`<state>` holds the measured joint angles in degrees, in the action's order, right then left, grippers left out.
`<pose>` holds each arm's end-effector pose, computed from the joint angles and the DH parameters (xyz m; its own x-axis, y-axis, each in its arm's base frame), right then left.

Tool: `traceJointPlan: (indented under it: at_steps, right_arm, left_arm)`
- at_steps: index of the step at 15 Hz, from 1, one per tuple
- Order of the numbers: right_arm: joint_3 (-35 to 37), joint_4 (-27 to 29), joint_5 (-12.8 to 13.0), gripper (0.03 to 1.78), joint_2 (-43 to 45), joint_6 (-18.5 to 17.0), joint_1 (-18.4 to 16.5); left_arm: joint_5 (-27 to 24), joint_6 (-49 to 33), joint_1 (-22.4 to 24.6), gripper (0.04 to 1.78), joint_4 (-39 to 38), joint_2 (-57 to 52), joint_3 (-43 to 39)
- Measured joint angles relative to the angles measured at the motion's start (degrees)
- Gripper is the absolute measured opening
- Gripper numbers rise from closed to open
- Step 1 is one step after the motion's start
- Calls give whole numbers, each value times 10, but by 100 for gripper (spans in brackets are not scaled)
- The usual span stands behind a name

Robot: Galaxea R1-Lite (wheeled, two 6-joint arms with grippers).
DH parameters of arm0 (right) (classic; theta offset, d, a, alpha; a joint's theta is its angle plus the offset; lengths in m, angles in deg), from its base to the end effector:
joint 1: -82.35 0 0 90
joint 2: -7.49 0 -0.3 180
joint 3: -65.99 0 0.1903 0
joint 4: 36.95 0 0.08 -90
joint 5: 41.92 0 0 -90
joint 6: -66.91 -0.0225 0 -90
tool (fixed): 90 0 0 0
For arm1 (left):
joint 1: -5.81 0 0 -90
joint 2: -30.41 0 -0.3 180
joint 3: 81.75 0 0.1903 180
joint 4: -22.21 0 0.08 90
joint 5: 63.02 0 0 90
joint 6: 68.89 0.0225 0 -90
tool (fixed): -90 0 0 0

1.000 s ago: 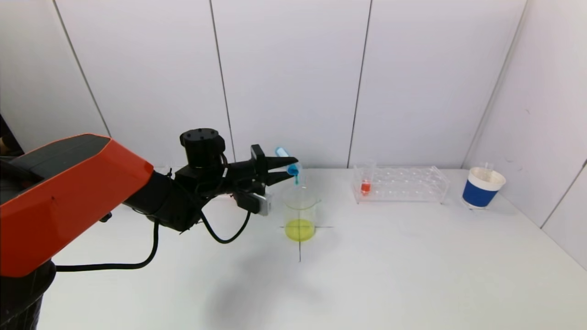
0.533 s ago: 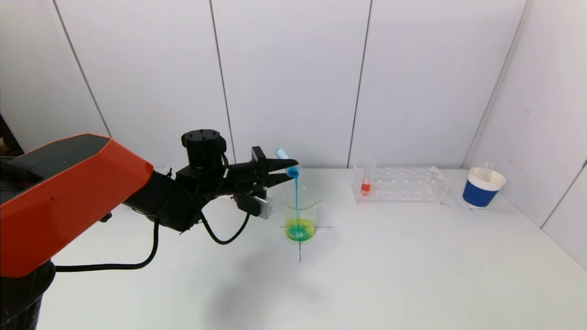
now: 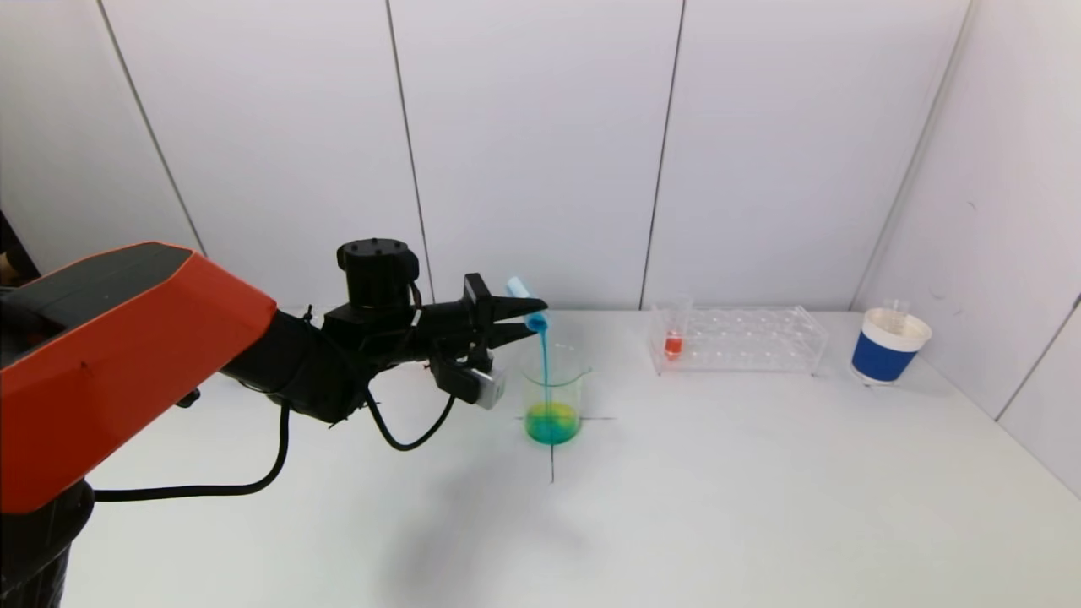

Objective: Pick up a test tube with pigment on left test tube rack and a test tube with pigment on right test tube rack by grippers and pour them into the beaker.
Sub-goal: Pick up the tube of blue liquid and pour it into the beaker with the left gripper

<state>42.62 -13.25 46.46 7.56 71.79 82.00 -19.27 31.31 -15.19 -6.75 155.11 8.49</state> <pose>-0.0229 0.0008 0.0749 0.9997 0.0222 -0.0045 -0.0225 0.9961 -0.0849 0.3889 -0.1667 0.1298 0.3837 -0.9211 -0.0663 -0.0747 -0.1025 0.9919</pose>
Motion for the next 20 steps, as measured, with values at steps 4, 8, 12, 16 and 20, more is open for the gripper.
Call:
traceJointPlan:
  at_steps: [4, 8, 12, 16, 20]
  right_arm:
    - [0, 0, 0, 176, 0, 0, 0]
    - [0, 0, 0, 176, 0, 0, 0]
    - [0, 0, 0, 176, 0, 0, 0]
    - [0, 0, 0, 176, 0, 0, 0]
    - [0, 0, 0, 176, 0, 0, 0]
  left_arm:
    - [1, 24, 0, 44, 28, -11, 2]
    - [8, 44, 0, 44, 38, -20, 3]
    - [28, 66, 0, 44, 40, -25, 5]
    - [36, 82, -4, 44, 55, -25, 9]
    - [46, 94, -11, 44, 56, -25, 11]
